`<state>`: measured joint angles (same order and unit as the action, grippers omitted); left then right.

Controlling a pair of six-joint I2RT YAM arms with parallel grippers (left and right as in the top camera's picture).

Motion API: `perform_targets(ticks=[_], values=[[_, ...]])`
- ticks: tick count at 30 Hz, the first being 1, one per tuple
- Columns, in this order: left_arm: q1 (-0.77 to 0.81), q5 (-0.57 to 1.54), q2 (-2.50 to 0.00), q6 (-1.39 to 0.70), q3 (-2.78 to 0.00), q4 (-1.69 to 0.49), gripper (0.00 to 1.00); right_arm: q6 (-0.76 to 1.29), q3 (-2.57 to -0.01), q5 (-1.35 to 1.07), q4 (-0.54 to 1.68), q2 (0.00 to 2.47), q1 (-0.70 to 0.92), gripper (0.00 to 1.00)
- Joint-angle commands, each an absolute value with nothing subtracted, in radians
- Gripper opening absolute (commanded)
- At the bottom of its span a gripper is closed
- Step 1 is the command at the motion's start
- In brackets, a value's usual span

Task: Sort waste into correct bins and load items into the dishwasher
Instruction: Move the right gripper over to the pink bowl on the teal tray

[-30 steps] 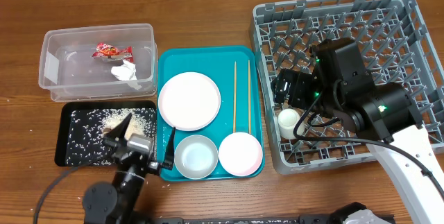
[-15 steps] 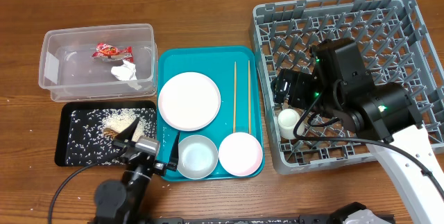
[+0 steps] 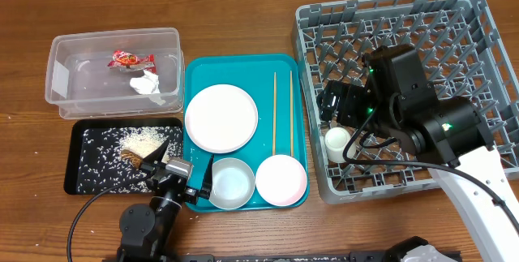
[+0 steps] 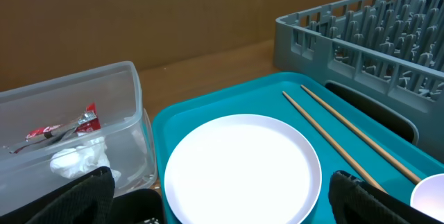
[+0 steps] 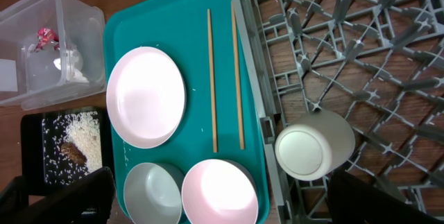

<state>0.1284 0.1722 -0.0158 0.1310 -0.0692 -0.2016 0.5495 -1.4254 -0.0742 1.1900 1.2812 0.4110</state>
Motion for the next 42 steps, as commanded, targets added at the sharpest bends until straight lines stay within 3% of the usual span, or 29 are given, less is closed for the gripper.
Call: perform_targets(ticks=[1,6,10,12,15,25,31,36,42], values=[[0.125,0.176,-0.007,0.134,-0.061,-0.197,1.0,0.551,-1.426,-0.076,1.185,1.278,0.408,1.0],[0.125,0.176,-0.008,0.134,-0.061,-0.197,1.0,0.551,-1.426,-0.076,1.185,1.278,0.408,1.0],[0.125,0.176,-0.008,0.134,-0.061,-0.197,1.0,0.555,-1.426,-0.182,1.05,1.279,0.41,0.99],[0.125,0.176,-0.008,0.134,-0.061,-0.197,1.0,0.554,-1.426,-0.344,0.984,1.293,0.429,0.91],[0.125,0.176,-0.008,0.134,-0.061,-0.197,1.0,0.555,-1.426,-0.416,0.951,1.338,0.505,0.89],[0.125,0.176,-0.008,0.134,-0.061,-0.197,1.0,0.628,-1.426,-0.153,0.985,1.668,0.848,0.69],[0.125,0.176,-0.008,0.134,-0.061,-0.197,1.0,0.523,-1.426,-0.15,0.985,1.787,0.865,0.65],[0.125,0.176,-0.008,0.134,-0.061,-0.197,1.0,0.496,-1.426,0.015,1.068,1.808,0.847,0.65],[0.125,0.176,-0.008,0.134,-0.061,-0.197,1.0,0.287,-1.407,0.051,1.066,1.809,0.828,0.65]])
